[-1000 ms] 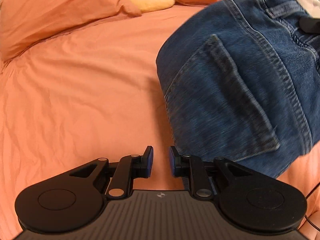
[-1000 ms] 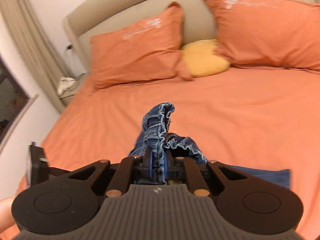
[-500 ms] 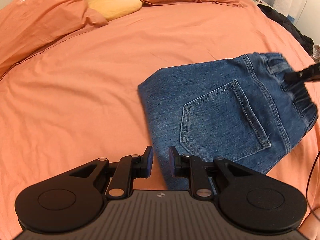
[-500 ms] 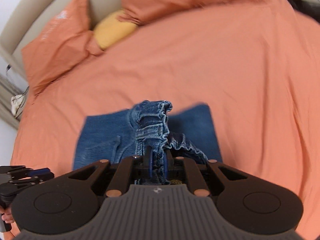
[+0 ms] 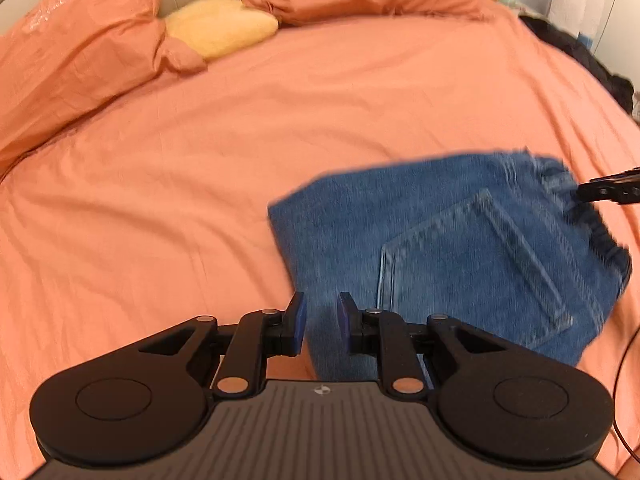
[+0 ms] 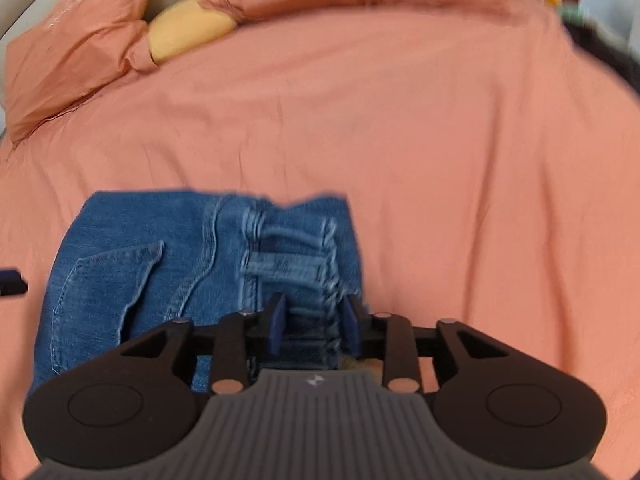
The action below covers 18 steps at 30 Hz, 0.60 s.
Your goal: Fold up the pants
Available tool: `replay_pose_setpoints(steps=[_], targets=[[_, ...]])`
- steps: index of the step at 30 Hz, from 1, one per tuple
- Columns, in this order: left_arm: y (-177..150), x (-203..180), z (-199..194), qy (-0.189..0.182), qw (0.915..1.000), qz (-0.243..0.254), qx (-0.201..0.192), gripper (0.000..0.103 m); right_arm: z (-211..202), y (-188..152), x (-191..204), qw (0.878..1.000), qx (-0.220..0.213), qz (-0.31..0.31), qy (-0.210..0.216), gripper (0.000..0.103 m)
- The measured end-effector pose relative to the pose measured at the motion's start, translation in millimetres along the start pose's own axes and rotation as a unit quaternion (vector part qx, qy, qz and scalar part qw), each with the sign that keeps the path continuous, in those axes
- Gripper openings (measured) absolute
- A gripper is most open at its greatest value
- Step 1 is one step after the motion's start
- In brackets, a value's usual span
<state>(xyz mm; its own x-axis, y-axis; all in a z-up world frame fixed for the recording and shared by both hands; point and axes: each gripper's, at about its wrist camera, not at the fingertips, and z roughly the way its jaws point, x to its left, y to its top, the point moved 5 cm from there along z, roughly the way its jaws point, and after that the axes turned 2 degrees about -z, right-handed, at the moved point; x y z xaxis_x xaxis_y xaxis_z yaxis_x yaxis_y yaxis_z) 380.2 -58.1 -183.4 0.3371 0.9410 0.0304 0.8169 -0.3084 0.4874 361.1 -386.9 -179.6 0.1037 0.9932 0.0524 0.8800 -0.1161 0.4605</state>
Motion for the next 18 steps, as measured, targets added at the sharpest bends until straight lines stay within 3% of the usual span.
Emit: replay_pose_setpoints(steps=[2, 6, 11, 15, 18], targets=[[10.1, 2.9, 4.3, -0.002, 0.9998, -0.009, -0.015, 0.023, -21.1, 9.1, 6.1, 0.999, -0.03, -0.019, 0.001, 0.029], [29.7, 4.8, 24.3, -0.005, 0.999, -0.031, -0.031, 0.023, -24.5, 26.7, 34.5, 0.997, -0.05, -0.035, 0.055, 0.021], [39.9, 11.2, 62.5, -0.004, 0.9978, -0.064, -0.017, 0.022, 31.9, 20.8, 42.0, 0.998, -0.008, -0.058, -0.01, 0.019], [29.7, 24.7, 100.6, 0.03, 0.9963, -0.076, 0.028, 0.022, 49.1, 12.5, 31.0, 0.999, -0.001, -0.044, -0.002, 0.019], [23.1, 30.9, 112.3, 0.027, 0.9948, -0.091, 0.038, 0.027, 51.5, 13.7, 27.1, 1.0, -0.003, -0.03, 0.005, 0.019]])
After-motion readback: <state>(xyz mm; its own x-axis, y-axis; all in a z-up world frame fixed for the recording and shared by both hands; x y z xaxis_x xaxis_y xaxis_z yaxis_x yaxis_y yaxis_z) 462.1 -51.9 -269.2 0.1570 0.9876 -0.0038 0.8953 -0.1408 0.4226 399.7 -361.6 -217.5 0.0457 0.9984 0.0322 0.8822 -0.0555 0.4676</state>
